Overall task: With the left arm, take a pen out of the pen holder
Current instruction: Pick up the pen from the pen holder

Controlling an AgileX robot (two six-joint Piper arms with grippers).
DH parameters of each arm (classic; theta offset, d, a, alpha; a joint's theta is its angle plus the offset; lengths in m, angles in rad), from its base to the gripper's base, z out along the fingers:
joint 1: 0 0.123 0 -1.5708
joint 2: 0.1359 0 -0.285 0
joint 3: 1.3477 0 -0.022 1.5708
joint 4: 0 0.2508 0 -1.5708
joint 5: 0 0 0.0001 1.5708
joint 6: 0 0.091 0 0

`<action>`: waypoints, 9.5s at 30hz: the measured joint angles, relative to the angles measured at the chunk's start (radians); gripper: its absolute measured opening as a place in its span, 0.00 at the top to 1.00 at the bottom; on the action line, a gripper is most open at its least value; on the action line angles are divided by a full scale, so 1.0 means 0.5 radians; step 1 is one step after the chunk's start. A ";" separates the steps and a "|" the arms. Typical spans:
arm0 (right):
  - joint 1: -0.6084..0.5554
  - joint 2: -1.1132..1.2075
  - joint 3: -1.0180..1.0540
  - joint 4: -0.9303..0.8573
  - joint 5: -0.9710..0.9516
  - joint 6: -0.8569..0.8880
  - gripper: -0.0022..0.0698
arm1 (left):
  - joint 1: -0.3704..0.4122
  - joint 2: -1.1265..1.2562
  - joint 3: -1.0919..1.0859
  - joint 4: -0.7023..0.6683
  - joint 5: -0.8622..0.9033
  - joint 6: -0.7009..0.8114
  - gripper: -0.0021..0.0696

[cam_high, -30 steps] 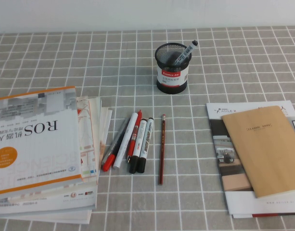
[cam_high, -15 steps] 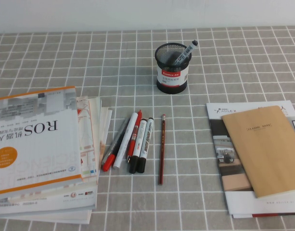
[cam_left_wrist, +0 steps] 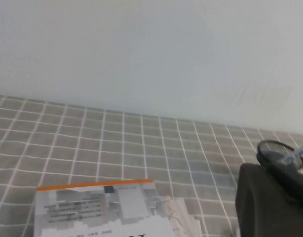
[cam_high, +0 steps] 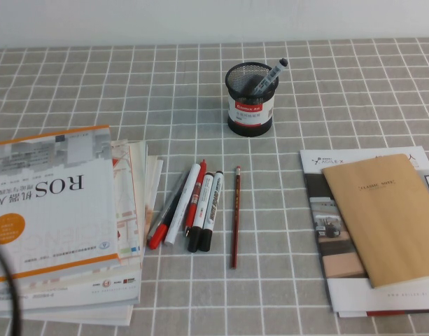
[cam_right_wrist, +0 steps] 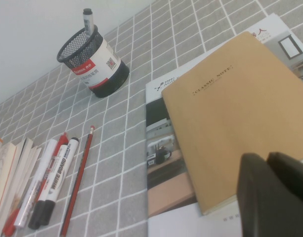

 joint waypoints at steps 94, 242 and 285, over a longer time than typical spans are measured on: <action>0.000 0.000 0.000 0.000 0.000 0.000 0.99 | -1.193 3.661 -2.789 -0.449 -0.335 1.558 0.41; 0.000 0.000 0.000 0.000 0.000 0.000 0.99 | -1.012 3.445 -3.162 0.935 1.516 -0.069 0.97; 0.000 0.000 0.000 0.000 0.000 0.000 0.99 | -0.960 3.866 -3.272 0.319 0.493 -0.502 0.48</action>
